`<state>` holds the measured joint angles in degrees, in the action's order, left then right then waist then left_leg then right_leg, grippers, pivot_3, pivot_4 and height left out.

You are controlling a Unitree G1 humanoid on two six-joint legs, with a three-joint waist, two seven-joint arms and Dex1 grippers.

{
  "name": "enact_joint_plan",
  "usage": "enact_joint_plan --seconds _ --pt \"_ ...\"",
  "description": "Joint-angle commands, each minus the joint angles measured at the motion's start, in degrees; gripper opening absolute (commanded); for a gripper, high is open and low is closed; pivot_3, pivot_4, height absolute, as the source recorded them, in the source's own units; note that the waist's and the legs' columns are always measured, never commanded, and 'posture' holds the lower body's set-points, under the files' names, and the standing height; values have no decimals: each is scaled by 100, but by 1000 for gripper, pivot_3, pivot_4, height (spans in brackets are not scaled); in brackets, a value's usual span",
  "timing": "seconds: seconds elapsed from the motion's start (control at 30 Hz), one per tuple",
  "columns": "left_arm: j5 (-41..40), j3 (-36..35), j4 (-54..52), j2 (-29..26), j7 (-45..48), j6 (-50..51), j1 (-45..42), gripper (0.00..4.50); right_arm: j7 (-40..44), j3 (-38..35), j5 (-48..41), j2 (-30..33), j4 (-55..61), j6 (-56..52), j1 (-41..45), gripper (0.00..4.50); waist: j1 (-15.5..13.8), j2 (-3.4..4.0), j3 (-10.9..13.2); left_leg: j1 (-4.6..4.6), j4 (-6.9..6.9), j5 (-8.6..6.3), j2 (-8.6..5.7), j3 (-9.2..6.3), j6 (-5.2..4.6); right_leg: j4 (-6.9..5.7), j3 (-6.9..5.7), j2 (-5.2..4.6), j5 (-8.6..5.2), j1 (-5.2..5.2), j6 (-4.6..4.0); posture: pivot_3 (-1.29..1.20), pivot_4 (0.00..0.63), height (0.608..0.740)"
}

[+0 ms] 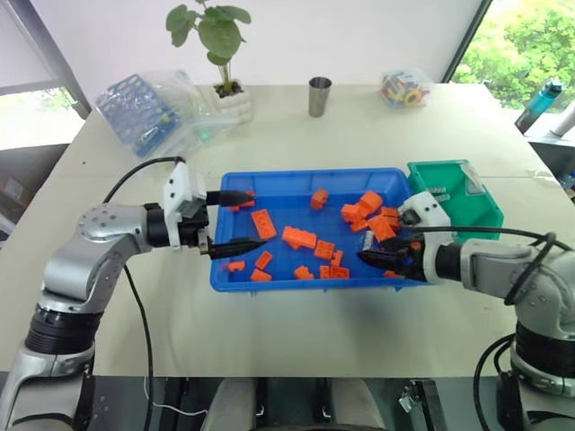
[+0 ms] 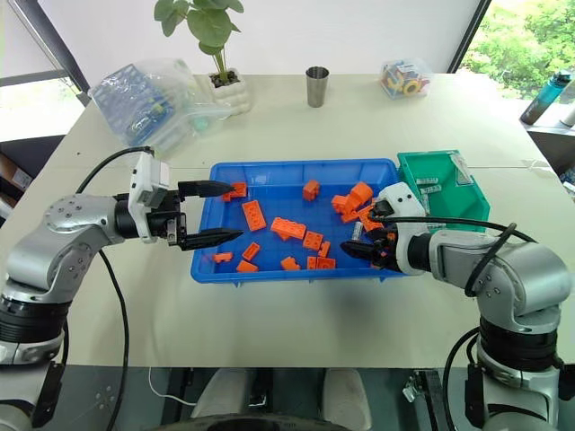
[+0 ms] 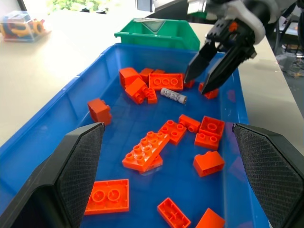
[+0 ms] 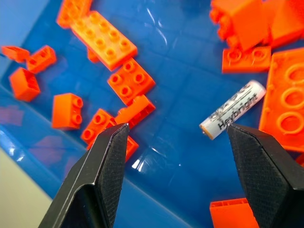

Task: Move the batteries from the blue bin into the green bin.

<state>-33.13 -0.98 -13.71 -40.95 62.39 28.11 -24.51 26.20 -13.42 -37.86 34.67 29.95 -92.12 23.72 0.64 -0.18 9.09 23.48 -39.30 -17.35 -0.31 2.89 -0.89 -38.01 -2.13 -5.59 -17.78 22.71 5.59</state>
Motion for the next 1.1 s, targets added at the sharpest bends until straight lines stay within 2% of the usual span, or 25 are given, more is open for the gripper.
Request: enact_joint_plan --seconds 0.03,0.7,0.8,0.97,1.1 --pt "-30 -97 -130 -8 -16 -57 -88 4500 -122 113 98 -84 -172 23 194 3360 1 0 0 0 0 0 0 0 0 0 0 0 0 0 0 0 150 716" --pt "-28 -147 -150 -31 -87 -84 -58 4500 -135 1106 655 -147 -1443 1240 469 3360 5 -2 -1 -1 0 0 0 0 0 -1 -1 2 0 0 0 0 150 716" --pt "-28 -142 -152 -33 -89 -80 -78 4500 -108 1116 606 -191 -1374 1269 442 2513 6 -2 -1 -2 0 0 0 0 0 -2 -1 2 0 0 0 0 150 716" --pt "-44 -157 -102 -33 -90 -75 -129 4500 -78 1169 603 -138 -1245 1300 393 134 5 -2 -1 -2 0 0 0 0 0 -2 -1 2 0 0 0 0 150 716" --pt "-33 -146 -78 -31 -70 -94 -128 4500 -79 1005 516 -146 -1137 1165 465 32 5 -2 -1 -2 0 0 0 0 0 -2 -1 2 0 0 0 0 150 716"
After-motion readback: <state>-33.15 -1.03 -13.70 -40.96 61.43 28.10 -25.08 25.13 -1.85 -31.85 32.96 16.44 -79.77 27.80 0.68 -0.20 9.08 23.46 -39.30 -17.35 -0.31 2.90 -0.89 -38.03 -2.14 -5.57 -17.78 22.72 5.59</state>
